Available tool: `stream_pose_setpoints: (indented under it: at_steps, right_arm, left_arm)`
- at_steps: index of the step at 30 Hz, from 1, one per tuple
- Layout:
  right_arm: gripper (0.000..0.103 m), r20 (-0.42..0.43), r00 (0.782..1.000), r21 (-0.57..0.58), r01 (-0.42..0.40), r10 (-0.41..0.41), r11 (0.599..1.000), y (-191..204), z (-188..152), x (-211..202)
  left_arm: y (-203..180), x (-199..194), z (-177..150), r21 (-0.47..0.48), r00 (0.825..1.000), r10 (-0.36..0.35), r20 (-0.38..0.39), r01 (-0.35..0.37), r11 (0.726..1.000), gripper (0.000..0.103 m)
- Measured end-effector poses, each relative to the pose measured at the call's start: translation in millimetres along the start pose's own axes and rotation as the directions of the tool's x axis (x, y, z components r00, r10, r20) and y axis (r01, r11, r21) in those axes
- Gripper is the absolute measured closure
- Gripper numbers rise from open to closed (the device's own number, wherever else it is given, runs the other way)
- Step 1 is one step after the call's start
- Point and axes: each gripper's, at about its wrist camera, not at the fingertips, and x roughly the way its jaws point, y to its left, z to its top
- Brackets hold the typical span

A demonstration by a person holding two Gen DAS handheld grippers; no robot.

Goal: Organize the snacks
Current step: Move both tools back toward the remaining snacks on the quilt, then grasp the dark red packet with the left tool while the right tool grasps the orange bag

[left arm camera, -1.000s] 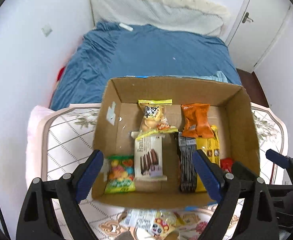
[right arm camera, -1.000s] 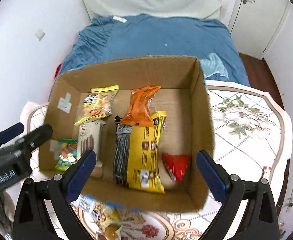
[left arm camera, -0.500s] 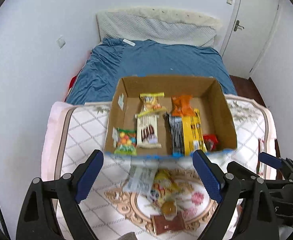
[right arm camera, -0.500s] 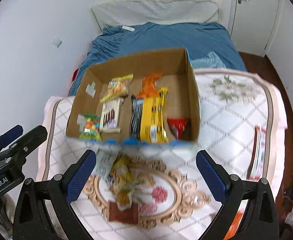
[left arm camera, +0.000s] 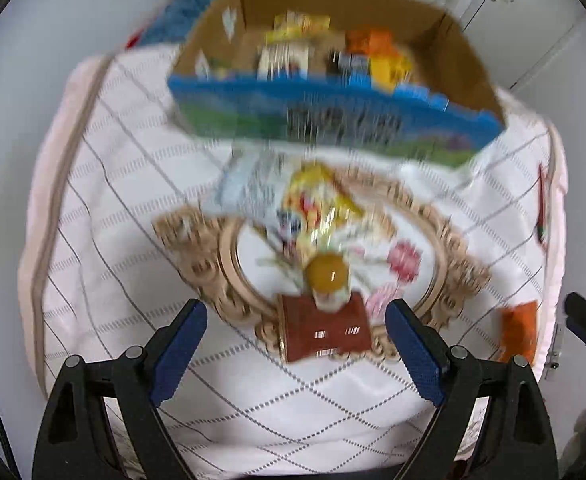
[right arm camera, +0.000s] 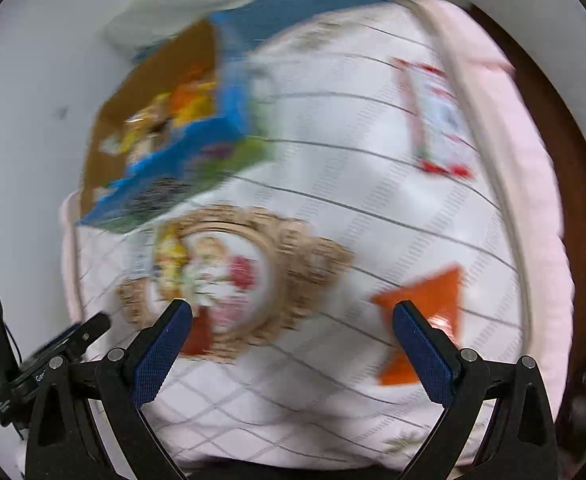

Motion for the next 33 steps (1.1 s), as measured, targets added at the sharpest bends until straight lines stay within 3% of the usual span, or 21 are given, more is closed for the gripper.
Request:
stream_pose_setpoints:
  at_steps: [6, 9, 11, 14, 17, 19, 29, 33]
  right_arm:
    - [0.001, -0.070, 0.994, 0.105, 0.096, -0.089, 0.990, -67.5, -9.4, 35.7]
    - [0.001, -0.121, 0.989, 0.097, 0.093, -0.081, 0.991, -75.4, -15.9, 55.8]
    - [0.001, -0.144, 0.986, 0.071, 0.099, -0.088, 0.993, -73.3, -17.6, 66.8]
    - [0.002, -0.162, 0.981, 0.012, 0.110, -0.107, 0.994, -61.7, -18.3, 81.5]
    - [0.022, -0.150, 0.973, -0.070, 0.164, -0.173, 0.984, -48.3, -18.8, 91.2]
    - [0.035, -0.157, 0.974, -0.090, 0.150, -0.163, 0.984, -38.5, -17.4, 93.7]
    - [0.037, -0.218, 0.961, -0.155, 0.137, -0.169, 0.978, -10.6, -8.4, 117.9]
    - [0.037, -0.249, 0.953, -0.157, 0.134, -0.171, 0.978, -6.5, -1.5, 124.7]
  left_arm:
    - [-14.4, 30.8, -16.0, 0.054, 0.998, 0.016, -0.067, -0.012, 0.998, 0.012]
    - [-32.9, 38.3, -20.0, 0.177, 0.996, -0.003, -0.086, 0.019, 0.984, 0.012]
    - [-48.7, 45.3, -21.4, 0.302, 0.994, -0.002, -0.106, 0.034, 0.953, 0.012]
    - [-70.9, 58.7, -28.1, 0.503, 0.990, 0.073, -0.118, -0.004, 0.864, 0.012]
    - [-85.6, 74.8, -38.4, 0.662, 0.982, 0.158, -0.107, -0.048, 0.748, 0.011]
    - [-88.5, 89.6, -41.6, 0.714, 0.971, 0.205, -0.124, -0.056, 0.698, 0.011]
    - [-102.8, 123.1, -13.8, 0.742, 0.944, 0.189, -0.270, 0.079, 0.665, 0.010]
    - [-107.0, 134.6, -5.0, 0.728, 0.928, 0.167, -0.333, 0.140, 0.671, 0.010]
